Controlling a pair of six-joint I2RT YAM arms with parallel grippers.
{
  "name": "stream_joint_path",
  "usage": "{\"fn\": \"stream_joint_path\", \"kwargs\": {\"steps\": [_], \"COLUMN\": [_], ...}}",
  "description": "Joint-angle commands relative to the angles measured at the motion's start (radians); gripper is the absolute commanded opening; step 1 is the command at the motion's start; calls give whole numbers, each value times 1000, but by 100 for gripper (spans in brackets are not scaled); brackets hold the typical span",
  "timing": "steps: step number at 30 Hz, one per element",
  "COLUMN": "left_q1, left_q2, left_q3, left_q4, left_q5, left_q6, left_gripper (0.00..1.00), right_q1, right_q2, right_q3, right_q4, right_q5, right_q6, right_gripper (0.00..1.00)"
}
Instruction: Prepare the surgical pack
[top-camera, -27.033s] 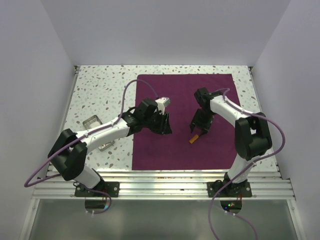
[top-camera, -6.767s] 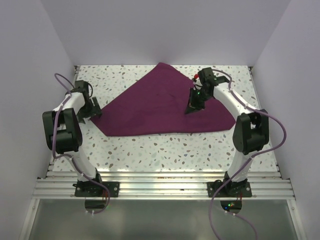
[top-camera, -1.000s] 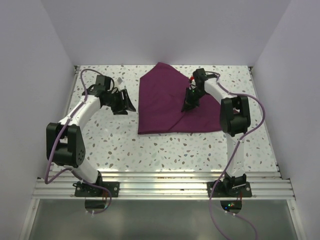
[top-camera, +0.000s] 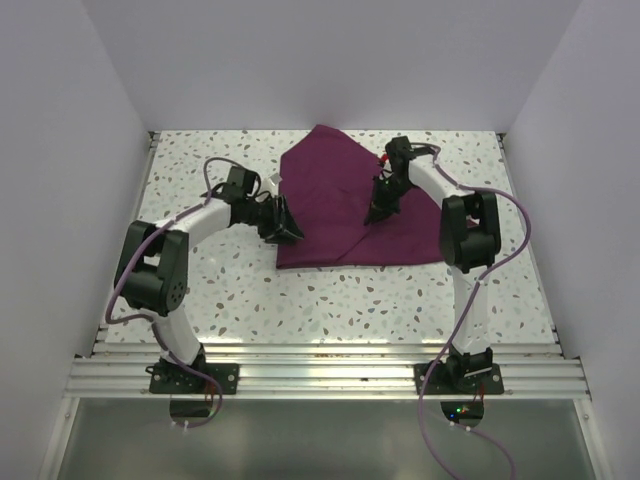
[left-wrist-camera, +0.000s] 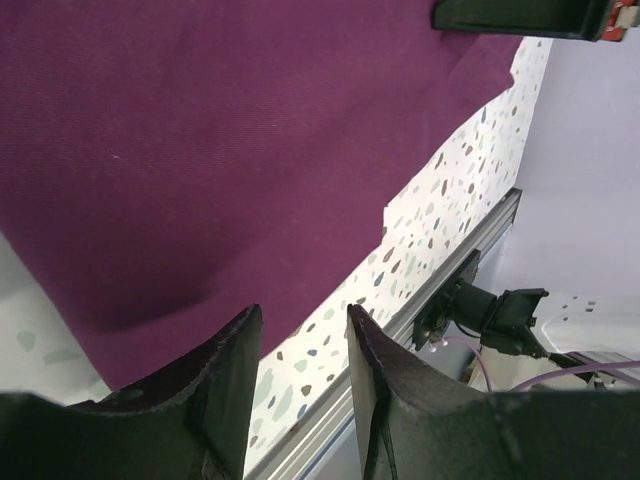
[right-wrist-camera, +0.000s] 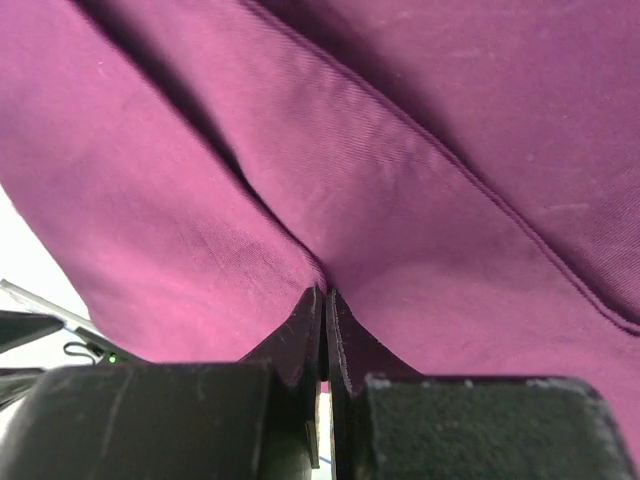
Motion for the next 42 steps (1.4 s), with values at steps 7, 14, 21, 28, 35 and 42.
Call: {"fn": "stream_joint_path", "kwargs": {"steps": [7,14,21,28,35,42], "left_q1": [-23,-27,-40,-40,-38,-38], "left_q2": [56,24,-36,-46,-33,-101], "left_q3": [-5,-12,-71,-183,-209,-105], "left_q4": [31,31,37,75,52,-58], "left_q5": [11,12,29,20,-2,-3], "left_q6": [-23,-29,-44,-54,-21,25], "left_gripper": [42,42,40,36,33,34], "right_q1": [-30,-30,-32,-30,-33,-52], "right_q2": [19,39,36,39,60,54], "right_q3": [30,76,67,87,127,165], "right_q4": [11,12,9,9,-11,-78], "right_q5": [31,26,37,52,68,77], "right_q6": [-29,-27,-26,-16,-18,-19], "right_gripper": [0,0,0,0,0,45]}}
